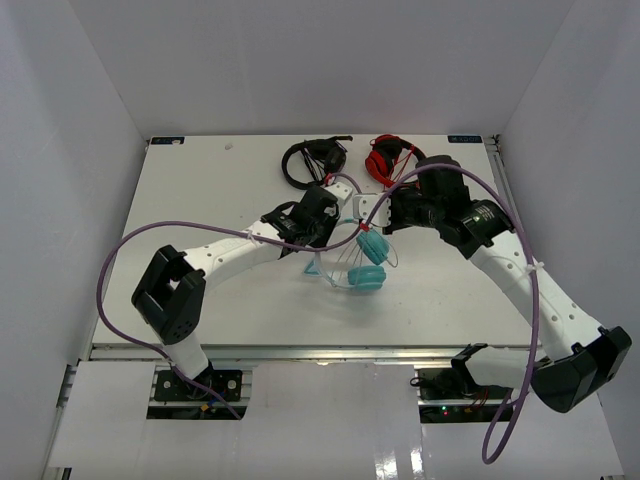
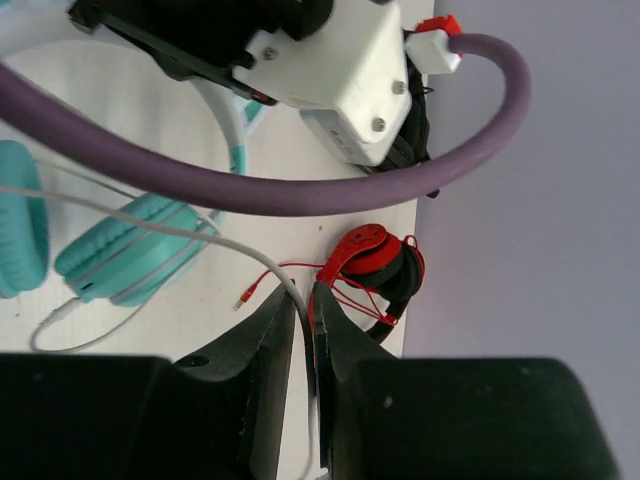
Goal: Wrap the headphones
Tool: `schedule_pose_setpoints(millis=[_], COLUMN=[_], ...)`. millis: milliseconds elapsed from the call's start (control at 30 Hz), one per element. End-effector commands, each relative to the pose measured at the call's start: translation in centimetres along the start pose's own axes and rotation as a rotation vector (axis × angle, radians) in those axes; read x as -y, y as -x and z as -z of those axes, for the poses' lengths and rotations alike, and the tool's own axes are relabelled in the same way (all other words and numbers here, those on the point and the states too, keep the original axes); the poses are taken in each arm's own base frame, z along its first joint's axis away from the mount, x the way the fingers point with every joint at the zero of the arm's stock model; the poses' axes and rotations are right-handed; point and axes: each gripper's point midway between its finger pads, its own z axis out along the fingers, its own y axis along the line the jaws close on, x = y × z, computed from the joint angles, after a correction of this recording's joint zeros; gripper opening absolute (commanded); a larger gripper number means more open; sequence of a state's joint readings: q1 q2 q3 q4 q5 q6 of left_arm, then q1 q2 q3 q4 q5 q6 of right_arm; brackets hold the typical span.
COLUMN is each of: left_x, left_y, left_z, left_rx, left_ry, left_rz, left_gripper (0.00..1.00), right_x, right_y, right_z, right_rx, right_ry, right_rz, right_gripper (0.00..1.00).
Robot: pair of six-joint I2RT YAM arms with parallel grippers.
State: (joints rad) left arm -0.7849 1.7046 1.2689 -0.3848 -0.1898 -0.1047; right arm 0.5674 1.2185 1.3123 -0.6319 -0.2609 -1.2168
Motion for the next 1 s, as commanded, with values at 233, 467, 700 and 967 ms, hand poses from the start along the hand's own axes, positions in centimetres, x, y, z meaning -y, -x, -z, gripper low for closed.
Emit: schedule_pose_setpoints(millis=[233, 467, 700, 967], left_x=[3.0, 3.4, 3.6, 5.2], left_y=[3.4, 2.3, 2.4, 4.5], left_z=[4.6, 6.1, 7.1, 9.1], left_rx=[0.15, 0.159, 0.177, 0.231], left_ry=[-0.198, -0.243, -0.26, -0.367], left_rz=[0.025, 0.031, 0.06, 0.107], left_gripper=[0.0, 0.0, 0.0, 0.0], right_x=[-2.9, -2.2, -2.8, -5.7], right_y=[-4.3, -6.4, -8.1, -7.7], right_z=[-3.5, -3.9, -3.5, -5.1], right_rx=[-0.087, -0.063, -0.011, 0.09], right_ry=[-0.025, -0.028, -0.008, 0.086], right_rz=[-0.054, -0.218, -0.323, -0.442], right_gripper=[0.19, 0.17, 0.17, 0.17])
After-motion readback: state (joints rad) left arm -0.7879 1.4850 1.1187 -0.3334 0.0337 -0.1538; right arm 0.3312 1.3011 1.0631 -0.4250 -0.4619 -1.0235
